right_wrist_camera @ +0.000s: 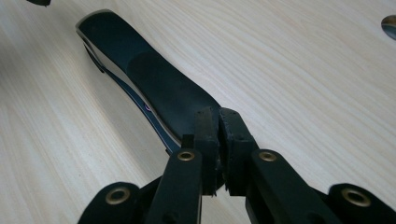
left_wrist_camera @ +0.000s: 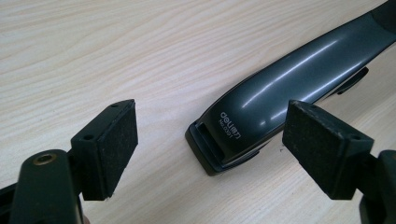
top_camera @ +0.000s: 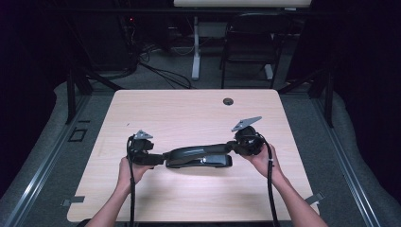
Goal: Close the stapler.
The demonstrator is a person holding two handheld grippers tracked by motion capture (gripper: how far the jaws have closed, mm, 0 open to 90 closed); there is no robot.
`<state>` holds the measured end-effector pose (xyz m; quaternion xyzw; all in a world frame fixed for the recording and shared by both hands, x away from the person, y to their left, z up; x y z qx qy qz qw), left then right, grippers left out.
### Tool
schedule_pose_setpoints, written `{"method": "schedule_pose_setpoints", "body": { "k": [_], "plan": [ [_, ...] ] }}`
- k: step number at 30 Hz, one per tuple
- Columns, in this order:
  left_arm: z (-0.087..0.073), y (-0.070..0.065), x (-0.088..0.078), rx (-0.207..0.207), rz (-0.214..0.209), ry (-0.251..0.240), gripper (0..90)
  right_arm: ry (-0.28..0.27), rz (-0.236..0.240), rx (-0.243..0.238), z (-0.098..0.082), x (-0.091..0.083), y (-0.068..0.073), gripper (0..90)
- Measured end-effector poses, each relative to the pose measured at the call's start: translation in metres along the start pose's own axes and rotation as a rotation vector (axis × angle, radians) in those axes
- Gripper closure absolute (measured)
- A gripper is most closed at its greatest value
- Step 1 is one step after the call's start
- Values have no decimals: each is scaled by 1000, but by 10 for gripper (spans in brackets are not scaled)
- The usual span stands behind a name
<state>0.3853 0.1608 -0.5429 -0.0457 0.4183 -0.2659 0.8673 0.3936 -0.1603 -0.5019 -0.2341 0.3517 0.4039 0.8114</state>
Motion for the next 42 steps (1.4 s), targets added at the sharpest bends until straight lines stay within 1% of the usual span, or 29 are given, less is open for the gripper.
{"method": "schedule_pose_setpoints", "body": {
  "k": [1, 2, 5, 6, 8, 13, 15, 16, 20, 22, 23, 25, 28, 30, 31, 32, 33, 34, 36, 39, 42],
  "plan": [
    [0, 0, 0, -1, 0, 0, 185, 1, 2, 6, 0, 1, 0, 868],
    [0, 0, 0, -1, 0, 0, 181, 20, 5, 1, -1, 2, 0, 870],
    [0, 0, 0, 0, -3, -3, 159, 56, -2, -11, -5, 9, 0, 881],
    [0, 0, 0, 1, -5, -2, 158, 67, -3, -5, -6, 11, 1, 884],
    [0, 0, 1, -1, -4, -3, 158, 71, -1, -4, -7, 12, 1, 890],
    [-1, -1, 2, 5, -8, 11, 158, 79, -3, -6, -8, 15, 2, 900],
    [0, -1, 2, 1, -14, 1, 154, 121, -1, -18, -11, 23, 3, 900],
    [0, -1, 2, 0, -14, 0, 153, 109, -1, -9, -11, 23, 3, 900],
    [0, 0, 2, -7, -14, 2, 152, 102, 8, -7, -12, 23, 2, 900],
    [-1, 0, 2, -7, -15, 2, 152, 101, 9, -4, -12, 23, 2, 900],
    [-1, 0, 3, -4, -15, 3, 152, 90, 9, 2, -12, 23, 2, 900],
    [-1, 0, 3, -5, -15, 4, 152, 91, 16, 7, -12, 23, 2, 900],
    [-1, 0, 3, -9, -15, -1, 149, 91, 13, 0, -12, 23, 2, 900],
    [0, 2, 2, -16, -14, -8, 147, 76, 15, -11, -11, 21, 2, 900],
    [0, 2, 1, -16, -12, -11, 147, 55, 10, -5, -9, 19, 2, 900],
    [0, 2, 1, -16, -12, -11, 147, 55, 10, -5, -9, 19, 2, 900],
    [0, 2, 1, -10, -9, -16, 147, 7, 8, -2, -3, 13, 2, 899],
    [0, 2, 1, -10, -9, -16, 147, -16, 5, 0, 0, 9, 3, 896],
    [1, 2, 0, -10, -10, -19, 146, -27, -10, -21, 5, 8, 6, 884],
    [1, 1, 0, -8, -14, -17, 144, -25, -10, -43, 8, 9, 11, 861],
    [1, 2, -1, -6, -14, -22, 141, -47, -19, -56, 12, 8, 15, 842]
  ]
}}
Point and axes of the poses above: each handheld gripper's, and its own axes: x roughly forward along the jaws, z roughly out of its top, y roughly to its left, the point moved 4 cm from there along x, roughly forward along the jaws, and after that the axes turned 11 degrees about -x, right-handed, at the moved point
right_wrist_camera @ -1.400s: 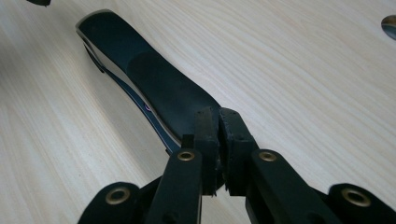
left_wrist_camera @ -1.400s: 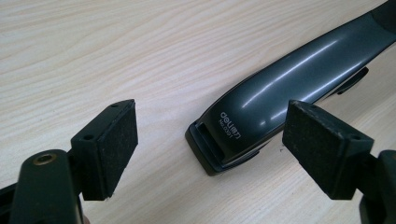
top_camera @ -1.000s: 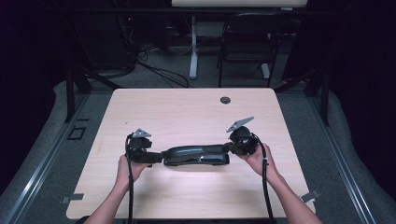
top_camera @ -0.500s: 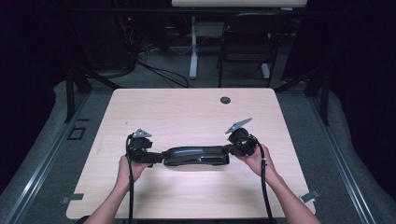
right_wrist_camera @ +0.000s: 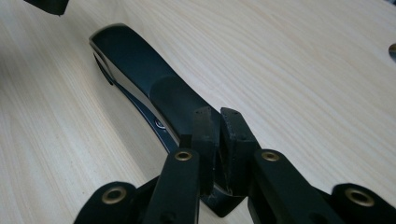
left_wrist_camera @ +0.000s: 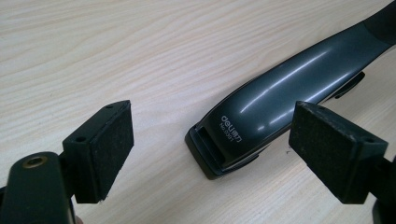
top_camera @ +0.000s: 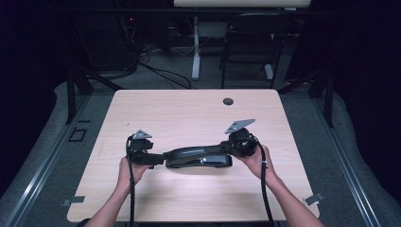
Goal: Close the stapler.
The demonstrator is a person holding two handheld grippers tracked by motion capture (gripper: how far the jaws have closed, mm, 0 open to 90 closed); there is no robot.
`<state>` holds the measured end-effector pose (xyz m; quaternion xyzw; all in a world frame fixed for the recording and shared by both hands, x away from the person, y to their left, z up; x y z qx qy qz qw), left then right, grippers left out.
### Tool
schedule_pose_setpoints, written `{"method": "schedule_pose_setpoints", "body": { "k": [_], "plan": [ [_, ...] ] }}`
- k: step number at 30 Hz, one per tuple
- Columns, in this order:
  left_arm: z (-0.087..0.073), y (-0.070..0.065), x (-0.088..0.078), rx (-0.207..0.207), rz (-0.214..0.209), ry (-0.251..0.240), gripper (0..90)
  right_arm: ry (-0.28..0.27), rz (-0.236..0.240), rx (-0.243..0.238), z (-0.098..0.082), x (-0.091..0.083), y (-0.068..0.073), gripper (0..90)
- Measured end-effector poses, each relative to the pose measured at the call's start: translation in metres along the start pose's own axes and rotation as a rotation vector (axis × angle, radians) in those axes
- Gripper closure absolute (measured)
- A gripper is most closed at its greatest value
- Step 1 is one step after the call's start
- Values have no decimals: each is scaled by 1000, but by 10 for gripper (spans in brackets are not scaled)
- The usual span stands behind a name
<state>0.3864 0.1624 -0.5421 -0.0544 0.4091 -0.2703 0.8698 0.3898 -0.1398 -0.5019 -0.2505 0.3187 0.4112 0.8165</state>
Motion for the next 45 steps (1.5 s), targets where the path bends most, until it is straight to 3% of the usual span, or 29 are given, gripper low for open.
{"method": "schedule_pose_setpoints", "body": {
  "k": [4, 11, 16, 24, 36, 44, 45],
  "plan": [
    [0, 0, -1, 1, -2, 0, 139, -8, -2, -6, 2, -5, 1, 802],
    [0, -2, 0, 13, -7, -2, 146, -30, 20, 4, 0, -27, -4, 618],
    [0, -2, 0, 16, -5, 6, 146, -44, -1, 17, -1, -44, -9, 470],
    [-1, -2, -1, 16, -4, 5, 146, -9, -36, 54, -16, -59, -15, 306],
    [-1, -4, -1, 24, 1, 3, 145, 50, -68, 96, -42, -73, -18, 202],
    [-1, -4, 0, 33, 0, 9, 144, 123, -92, 148, -79, -78, -25, 168],
    [-1, -4, 0, 33, 1, 12, 145, 151, -98, 166, -91, -74, -29, 157]
  ]
}}
Point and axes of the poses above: each handheld gripper's, and its own axes: x roughly forward along the jaws, z roughly out of its top, y roughly to its left, the point moved 4 cm from there along x, roughly forward along the jaws, and after that the axes turned 11 degrees about -x, right-handed, at the moved point
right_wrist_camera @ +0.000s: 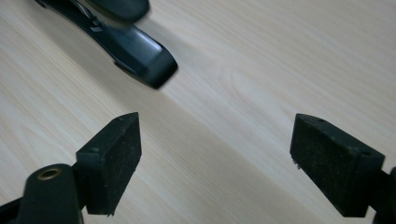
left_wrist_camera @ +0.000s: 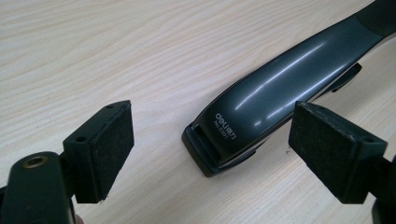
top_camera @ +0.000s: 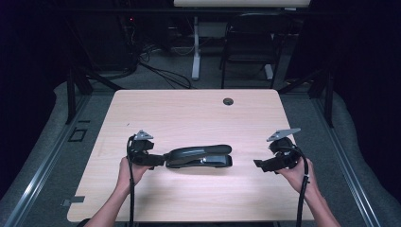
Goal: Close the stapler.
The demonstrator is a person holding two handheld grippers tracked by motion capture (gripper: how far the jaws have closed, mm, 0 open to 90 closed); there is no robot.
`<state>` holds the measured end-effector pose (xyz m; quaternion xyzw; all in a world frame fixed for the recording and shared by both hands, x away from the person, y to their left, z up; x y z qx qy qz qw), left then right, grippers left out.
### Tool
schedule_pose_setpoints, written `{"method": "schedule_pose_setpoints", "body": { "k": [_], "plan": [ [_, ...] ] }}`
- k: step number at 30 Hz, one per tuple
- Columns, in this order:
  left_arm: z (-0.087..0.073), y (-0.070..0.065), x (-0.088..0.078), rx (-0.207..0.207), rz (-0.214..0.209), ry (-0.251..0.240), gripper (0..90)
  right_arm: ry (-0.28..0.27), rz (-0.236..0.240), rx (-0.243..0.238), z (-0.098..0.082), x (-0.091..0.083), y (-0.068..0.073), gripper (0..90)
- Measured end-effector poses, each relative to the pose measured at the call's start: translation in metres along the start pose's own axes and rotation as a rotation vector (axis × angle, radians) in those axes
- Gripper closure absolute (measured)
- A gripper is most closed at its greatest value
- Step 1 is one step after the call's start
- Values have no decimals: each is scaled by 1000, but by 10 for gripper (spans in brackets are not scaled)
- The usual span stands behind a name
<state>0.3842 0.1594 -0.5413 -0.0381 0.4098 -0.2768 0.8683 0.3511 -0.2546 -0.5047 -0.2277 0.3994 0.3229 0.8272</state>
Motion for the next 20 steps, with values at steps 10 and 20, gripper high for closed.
{"method": "schedule_pose_setpoints", "body": {
  "k": [10, 20],
  "plan": [
    [0, 4, 2, -22, 23, 13, 112, 139, -32, 56, -28, 32, -29, 130],
    [-2, 8, 5, -8, 62, 41, 67, 209, -22, 33, -35, 49, -29, 14]
  ]
}}
Point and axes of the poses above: each handheld gripper's, and its own axes: x roughly forward along the jaws, z roughly out of its top, y roughly to its left, the point moved 4 cm from there along x, roughly forward along the jaws, and after that the axes turned 11 degrees about -x, right-handed, at the moved point
